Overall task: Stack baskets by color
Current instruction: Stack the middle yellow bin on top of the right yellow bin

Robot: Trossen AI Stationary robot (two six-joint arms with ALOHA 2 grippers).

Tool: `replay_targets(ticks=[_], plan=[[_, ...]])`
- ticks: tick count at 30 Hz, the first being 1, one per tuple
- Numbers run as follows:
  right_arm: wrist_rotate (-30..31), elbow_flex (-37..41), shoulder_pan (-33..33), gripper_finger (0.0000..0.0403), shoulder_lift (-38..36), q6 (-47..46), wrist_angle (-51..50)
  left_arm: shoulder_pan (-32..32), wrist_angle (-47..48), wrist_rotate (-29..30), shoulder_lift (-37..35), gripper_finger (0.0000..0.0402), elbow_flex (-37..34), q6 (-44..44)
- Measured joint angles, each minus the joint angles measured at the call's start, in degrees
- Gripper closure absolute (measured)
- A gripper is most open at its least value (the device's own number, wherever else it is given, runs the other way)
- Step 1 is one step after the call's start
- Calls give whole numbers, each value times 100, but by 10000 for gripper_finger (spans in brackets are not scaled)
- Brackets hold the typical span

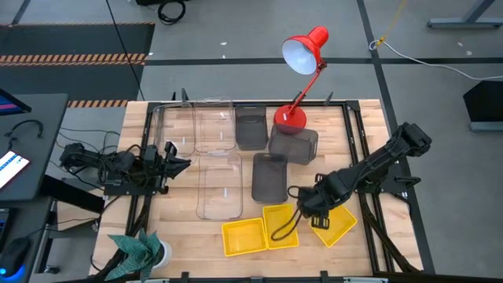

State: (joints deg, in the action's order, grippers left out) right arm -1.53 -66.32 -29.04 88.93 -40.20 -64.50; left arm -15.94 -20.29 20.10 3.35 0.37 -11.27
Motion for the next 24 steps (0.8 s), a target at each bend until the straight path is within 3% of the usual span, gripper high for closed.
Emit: replay_targets(ticks=[7, 24], plan=[[-136, -241, -178, 243, 511, -10, 975, -1, 0, 0, 0, 375, -1, 0], [239, -2948, -576, 250, 2729, 292, 1066, -1, 4, 0, 1, 375, -1, 0]])
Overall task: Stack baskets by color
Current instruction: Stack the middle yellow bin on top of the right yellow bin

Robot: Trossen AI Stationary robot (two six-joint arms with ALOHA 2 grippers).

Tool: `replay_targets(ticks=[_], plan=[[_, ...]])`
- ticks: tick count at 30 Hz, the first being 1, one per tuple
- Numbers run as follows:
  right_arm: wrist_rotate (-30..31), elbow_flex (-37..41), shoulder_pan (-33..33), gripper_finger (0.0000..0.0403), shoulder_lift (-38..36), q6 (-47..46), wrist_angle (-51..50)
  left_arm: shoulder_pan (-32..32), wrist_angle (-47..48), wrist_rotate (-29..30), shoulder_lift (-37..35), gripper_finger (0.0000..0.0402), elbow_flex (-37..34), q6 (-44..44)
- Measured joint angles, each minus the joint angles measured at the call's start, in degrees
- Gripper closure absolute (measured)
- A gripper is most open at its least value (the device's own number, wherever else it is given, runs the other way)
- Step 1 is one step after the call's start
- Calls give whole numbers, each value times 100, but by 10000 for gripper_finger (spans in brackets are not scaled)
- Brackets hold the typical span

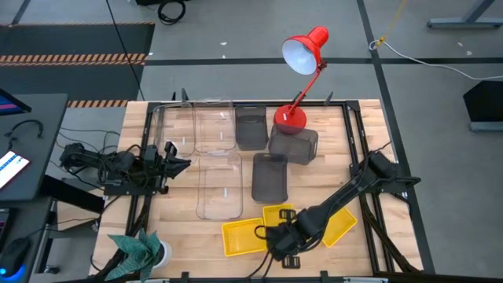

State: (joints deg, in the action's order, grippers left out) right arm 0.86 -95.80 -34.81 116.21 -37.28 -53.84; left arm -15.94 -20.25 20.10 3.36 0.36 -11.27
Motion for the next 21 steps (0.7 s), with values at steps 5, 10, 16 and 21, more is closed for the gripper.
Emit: replay_targets(ticks=[5, 10, 16, 21], plan=[[17, -497, -58, 250, 386, 48, -57, 0, -2, 0, 0, 368, 0, 0], [146, -707, -145, 250, 669, 149, -410, 1, 0, 0, 0, 366, 0, 0], [420, -661, -245, 250, 738, 153, -503, 0, -2, 0, -2, 373, 1, 0], [557, -525, -315, 250, 753, 147, -271, 1, 17, -1, 0, 370, 0, 0]])
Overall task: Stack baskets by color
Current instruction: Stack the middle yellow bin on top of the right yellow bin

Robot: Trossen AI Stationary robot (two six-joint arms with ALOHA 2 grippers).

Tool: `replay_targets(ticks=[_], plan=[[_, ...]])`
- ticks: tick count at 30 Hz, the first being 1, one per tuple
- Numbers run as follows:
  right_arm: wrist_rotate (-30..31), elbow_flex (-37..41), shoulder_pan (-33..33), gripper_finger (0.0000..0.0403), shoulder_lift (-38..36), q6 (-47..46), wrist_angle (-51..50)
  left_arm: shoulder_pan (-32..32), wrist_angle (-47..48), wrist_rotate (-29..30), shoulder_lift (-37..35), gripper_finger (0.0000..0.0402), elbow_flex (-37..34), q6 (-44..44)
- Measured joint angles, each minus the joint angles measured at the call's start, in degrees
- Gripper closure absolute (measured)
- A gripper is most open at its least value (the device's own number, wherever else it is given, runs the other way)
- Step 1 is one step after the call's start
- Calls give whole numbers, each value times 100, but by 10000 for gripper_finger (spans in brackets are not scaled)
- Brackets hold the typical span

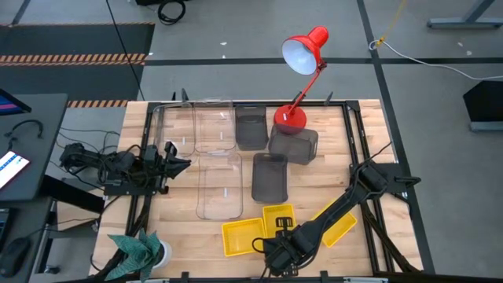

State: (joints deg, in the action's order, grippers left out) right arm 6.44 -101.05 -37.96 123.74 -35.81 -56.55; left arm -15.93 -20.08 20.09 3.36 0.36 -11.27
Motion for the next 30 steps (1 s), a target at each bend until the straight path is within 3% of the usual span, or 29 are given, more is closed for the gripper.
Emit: replay_targets(ticks=[9, 18, 24, 30], plan=[[-53, 458, 43, 265, 2, -490, 412, 0, 2, 1, 0, 371, 0, 0], [-722, 482, 333, 391, -4, -793, 402, 1, 6, -1, 0, 373, 0, -1], [-1434, 371, 456, 393, -7, -1099, 189, -1, 4, 1, 0, 367, 0, 0], [-1488, -298, 494, 394, -88, -1096, -763, -1, 5, 1, 0, 374, 0, 0]])
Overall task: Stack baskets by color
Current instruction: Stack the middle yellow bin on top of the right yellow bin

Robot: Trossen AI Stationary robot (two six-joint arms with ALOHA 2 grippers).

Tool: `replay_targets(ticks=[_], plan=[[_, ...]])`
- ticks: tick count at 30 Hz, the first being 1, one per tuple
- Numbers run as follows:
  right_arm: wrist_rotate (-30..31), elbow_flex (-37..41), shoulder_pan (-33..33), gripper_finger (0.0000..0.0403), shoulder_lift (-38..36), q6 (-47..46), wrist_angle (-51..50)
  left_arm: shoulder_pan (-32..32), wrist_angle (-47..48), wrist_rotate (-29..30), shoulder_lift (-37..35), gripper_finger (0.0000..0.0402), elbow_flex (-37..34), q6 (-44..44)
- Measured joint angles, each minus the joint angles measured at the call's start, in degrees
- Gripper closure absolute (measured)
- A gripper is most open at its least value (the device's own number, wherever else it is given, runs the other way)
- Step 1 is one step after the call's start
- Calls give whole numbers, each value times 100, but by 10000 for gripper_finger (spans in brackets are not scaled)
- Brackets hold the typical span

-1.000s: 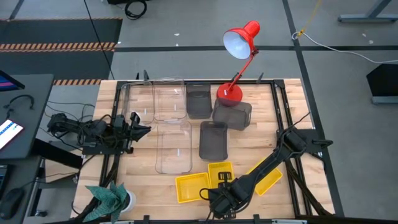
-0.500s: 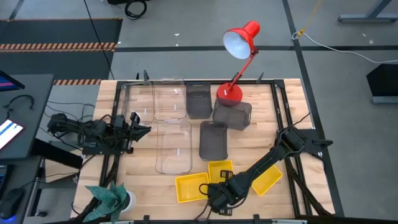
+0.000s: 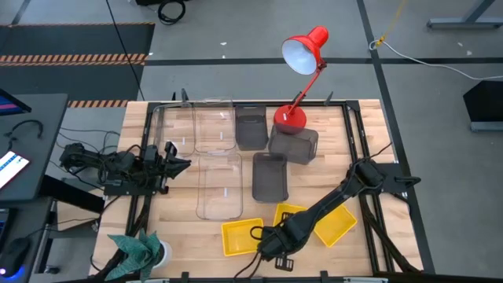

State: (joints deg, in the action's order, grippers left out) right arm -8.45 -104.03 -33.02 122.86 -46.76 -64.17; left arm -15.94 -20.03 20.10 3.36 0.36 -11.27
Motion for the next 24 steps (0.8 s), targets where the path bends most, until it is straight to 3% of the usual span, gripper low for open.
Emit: replay_targets(ticks=[4, 14, 24], plan=[[127, -384, 10, 395, -318, -351, -710, 1, 15, 0, 0, 375, 0, 0], [1108, -426, -309, 396, -1094, -1920, -1995, 1, 19, 0, 0, 366, 2, 0], [817, 233, -740, 396, -1193, -4375, -2495, -1, 19, 0, 0, 371, 0, 0]])
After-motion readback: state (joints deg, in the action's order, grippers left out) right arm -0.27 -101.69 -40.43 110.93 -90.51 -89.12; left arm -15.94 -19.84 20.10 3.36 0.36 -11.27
